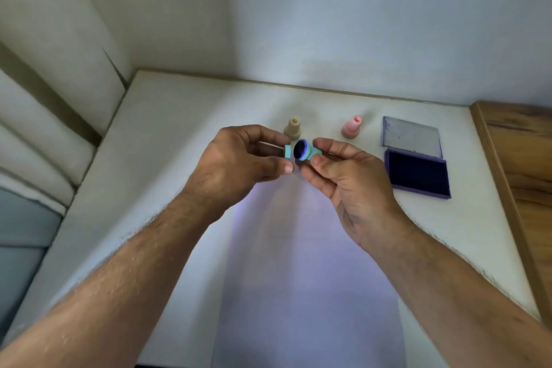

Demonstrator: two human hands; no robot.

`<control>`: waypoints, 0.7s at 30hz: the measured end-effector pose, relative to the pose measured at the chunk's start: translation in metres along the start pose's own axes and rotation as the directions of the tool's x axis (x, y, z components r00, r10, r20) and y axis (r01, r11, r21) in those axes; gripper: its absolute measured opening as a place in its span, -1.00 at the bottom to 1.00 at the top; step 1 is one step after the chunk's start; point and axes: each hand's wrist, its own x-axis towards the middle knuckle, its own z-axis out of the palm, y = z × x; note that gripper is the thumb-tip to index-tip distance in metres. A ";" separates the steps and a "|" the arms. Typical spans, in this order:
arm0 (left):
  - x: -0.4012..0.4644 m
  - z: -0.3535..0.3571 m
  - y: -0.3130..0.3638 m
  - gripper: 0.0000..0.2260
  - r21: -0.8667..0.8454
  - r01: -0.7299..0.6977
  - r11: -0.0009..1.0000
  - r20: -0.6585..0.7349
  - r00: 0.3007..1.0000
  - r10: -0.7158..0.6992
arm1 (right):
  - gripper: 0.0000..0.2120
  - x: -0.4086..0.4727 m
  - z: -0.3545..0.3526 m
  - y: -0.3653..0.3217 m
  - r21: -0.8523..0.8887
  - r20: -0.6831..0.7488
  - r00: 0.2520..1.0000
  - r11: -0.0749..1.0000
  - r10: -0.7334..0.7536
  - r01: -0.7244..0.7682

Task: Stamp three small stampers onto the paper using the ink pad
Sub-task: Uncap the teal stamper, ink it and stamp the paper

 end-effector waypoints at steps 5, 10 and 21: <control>-0.001 0.000 -0.001 -0.73 0.012 -0.042 0.999 -0.015 0.999 0.042 | -0.79 -0.001 0.000 -0.002 0.005 0.032 0.999 1.000 0.019 -0.019; -0.004 0.000 0.001 -0.76 -0.035 -0.036 0.999 0.007 0.999 0.036 | -0.79 -0.003 0.003 -0.001 -0.030 0.077 0.997 0.999 -0.009 0.011; -0.003 -0.004 0.002 -0.83 -0.078 0.021 0.997 0.001 1.000 -0.021 | -0.74 0.000 -0.001 -0.003 -0.389 0.185 0.931 0.847 -0.314 0.362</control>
